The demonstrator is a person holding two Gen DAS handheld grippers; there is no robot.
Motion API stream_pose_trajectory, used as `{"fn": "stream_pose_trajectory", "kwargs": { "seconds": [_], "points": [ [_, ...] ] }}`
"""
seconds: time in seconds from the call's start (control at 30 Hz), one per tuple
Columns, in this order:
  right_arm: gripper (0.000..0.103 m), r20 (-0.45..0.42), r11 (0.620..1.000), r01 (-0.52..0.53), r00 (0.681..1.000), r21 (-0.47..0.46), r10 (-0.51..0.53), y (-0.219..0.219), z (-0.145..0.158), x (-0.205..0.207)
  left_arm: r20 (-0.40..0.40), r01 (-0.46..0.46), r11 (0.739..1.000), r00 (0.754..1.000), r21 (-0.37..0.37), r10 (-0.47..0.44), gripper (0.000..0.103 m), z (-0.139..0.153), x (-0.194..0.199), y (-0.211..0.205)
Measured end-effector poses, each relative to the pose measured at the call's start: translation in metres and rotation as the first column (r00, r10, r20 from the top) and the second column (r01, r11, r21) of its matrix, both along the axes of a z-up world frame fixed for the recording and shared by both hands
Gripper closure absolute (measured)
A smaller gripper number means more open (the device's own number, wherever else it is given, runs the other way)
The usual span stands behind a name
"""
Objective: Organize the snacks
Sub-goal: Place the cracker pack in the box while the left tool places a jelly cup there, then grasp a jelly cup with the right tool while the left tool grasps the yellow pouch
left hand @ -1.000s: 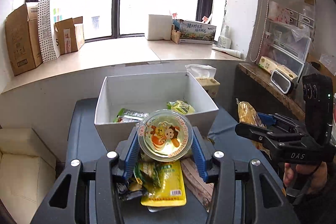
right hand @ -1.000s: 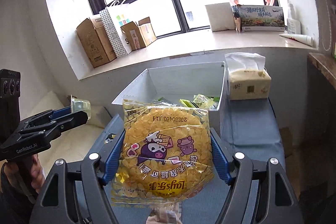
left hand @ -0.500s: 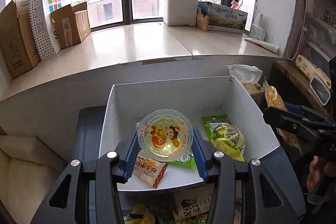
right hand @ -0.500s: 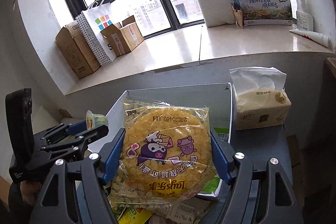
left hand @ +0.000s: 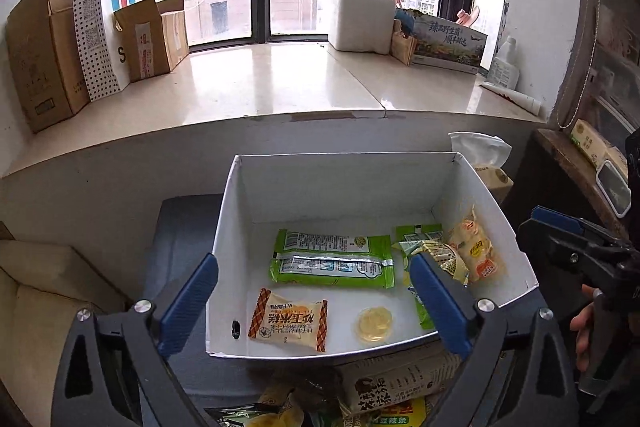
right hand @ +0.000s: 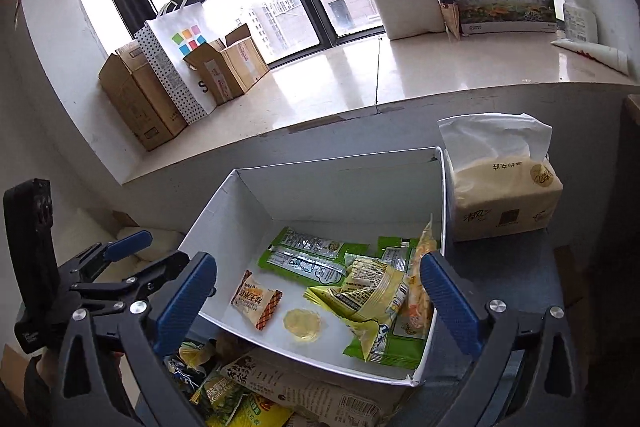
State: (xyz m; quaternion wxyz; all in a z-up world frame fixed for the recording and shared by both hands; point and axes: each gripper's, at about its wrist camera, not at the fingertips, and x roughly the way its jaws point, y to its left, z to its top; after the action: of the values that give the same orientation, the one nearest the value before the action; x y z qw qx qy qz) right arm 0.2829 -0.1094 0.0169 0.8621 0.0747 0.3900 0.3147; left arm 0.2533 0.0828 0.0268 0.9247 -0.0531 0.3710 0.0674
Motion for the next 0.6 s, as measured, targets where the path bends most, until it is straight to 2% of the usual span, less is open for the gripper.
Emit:
{"fn": "stream_pose_trajectory", "kwargs": {
  "seconds": [0.23,0.37,0.47,0.6],
  "points": [
    [0.0,0.085,0.999,-0.035,0.996,-0.03,0.038,0.0,0.018,-0.032,0.009,-0.009,1.0,1.0,0.014,0.009,0.003,0.008,-0.019,-0.001],
    [0.0,0.125,0.995,-0.098,0.988,0.005,0.096,-0.015,0.025,-0.07,0.022,0.017,1.0,1.0,0.008,-0.017,0.003,0.012,-0.049,-0.01],
    [0.0,0.144,0.995,-0.083,0.987,0.055,0.075,-0.04,0.013,-0.105,0.032,0.043,0.999,0.999,0.001,-0.043,0.002,0.007,-0.083,-0.024],
    [0.0,0.093,0.998,-0.013,0.996,0.06,0.008,-0.067,-0.02,-0.148,0.038,0.096,0.995,0.995,-0.017,-0.095,0.0,-0.009,-0.128,-0.047]
  ]
}}
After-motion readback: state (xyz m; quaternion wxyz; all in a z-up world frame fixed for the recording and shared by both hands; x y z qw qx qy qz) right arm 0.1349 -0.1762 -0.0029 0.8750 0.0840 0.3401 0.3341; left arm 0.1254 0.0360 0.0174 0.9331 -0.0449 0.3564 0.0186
